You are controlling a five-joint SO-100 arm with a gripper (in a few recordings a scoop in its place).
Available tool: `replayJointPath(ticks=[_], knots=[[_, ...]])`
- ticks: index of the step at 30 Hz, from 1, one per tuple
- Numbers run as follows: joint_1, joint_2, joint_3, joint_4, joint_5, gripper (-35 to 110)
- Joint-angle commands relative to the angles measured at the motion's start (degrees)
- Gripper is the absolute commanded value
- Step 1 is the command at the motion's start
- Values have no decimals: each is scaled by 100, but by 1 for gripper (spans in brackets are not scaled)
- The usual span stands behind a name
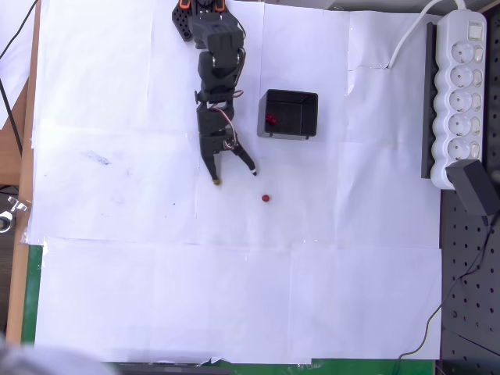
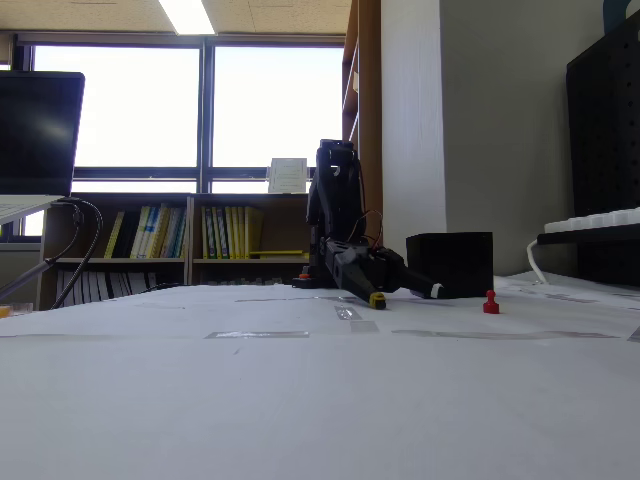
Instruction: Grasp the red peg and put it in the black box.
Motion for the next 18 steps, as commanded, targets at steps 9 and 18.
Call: replayJointPath(ticks=[9,18], knots=[[-457,791,1529,-167,-185,38],[-615,1468,2452,-167,-185,38]])
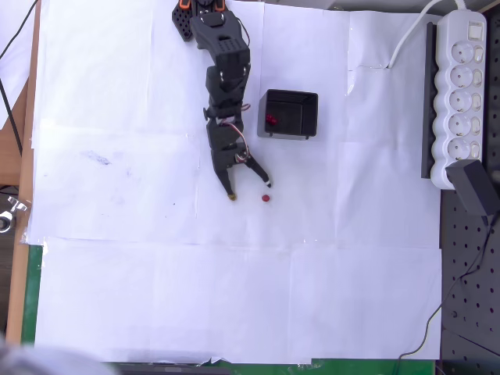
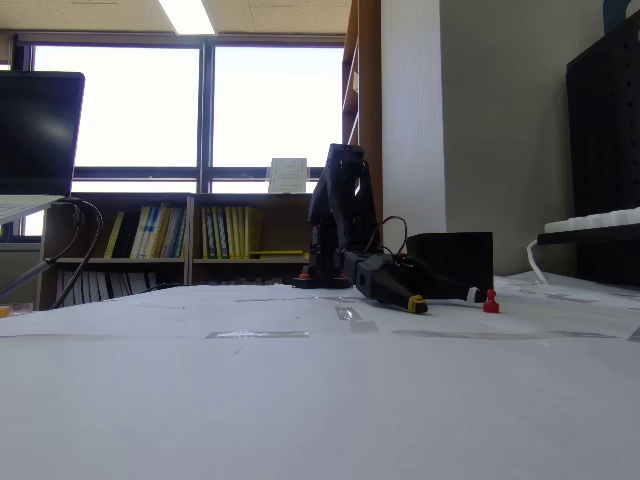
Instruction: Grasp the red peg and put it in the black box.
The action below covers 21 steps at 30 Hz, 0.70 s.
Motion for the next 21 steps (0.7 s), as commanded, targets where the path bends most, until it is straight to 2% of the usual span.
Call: replayJointPath(ticks=[1,13,21], knots=[[-237,114,527,-141,-9,38],[-817,290,650,-519,70,38],[-773,325,686,-554,62,38]])
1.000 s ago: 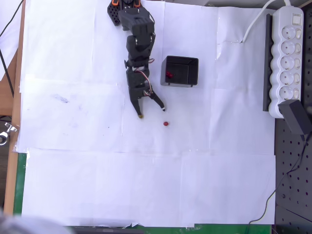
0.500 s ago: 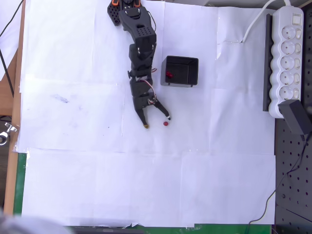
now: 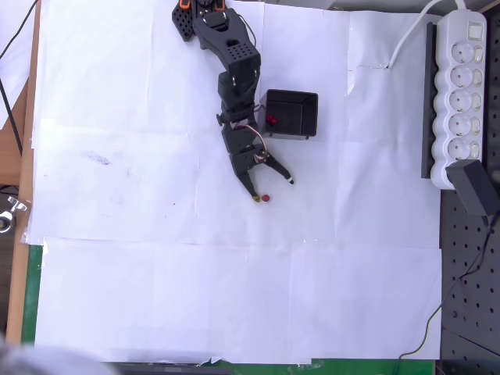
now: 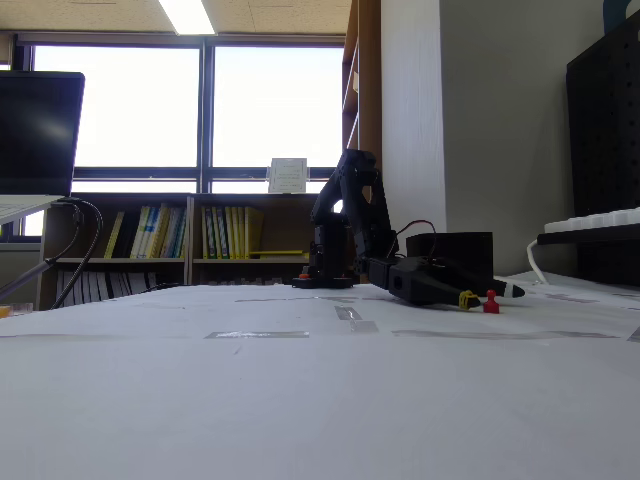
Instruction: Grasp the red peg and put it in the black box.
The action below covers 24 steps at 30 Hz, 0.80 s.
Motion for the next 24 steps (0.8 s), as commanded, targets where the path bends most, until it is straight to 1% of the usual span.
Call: replayJointPath(ticks=[1,4,14,24], knots=[[-88,-26,290,-105,-44,38],[-53,-35,308,-44,-70,38],[123,-422,264,826,-26,38],[220,-510,272,1107,-26,38]])
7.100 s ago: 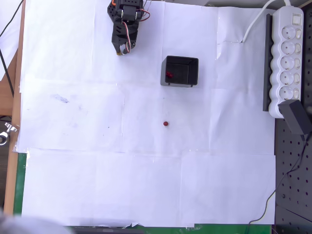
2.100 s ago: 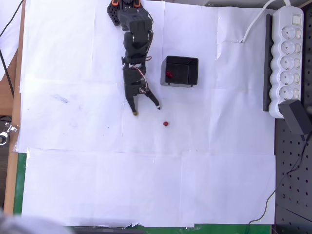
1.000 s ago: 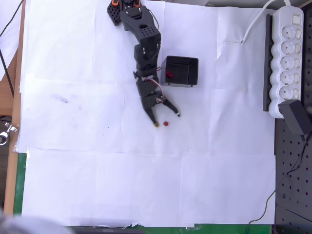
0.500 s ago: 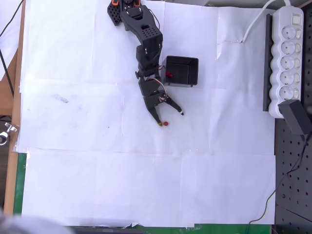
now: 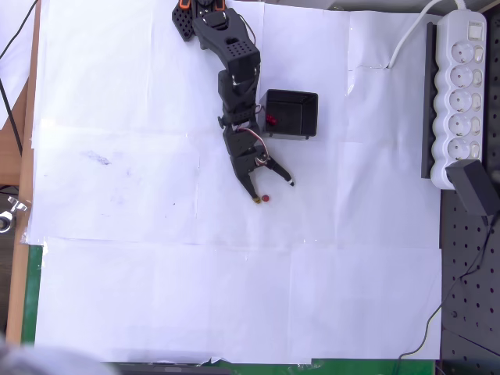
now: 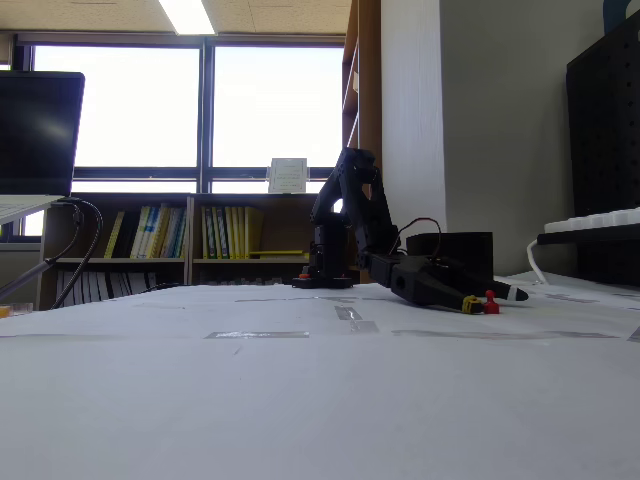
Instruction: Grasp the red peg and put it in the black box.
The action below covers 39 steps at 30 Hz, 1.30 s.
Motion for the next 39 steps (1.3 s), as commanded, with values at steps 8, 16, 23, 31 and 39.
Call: replayJointPath(ticks=[8,16,23,31,39], knots=[[35,-272,123,79,-53,37],[44,-255,114,35,-70,23],[35,-229,123,26,-114,10],[35,-185,149,18,-141,0],[79,-457,167,448,158,0]])
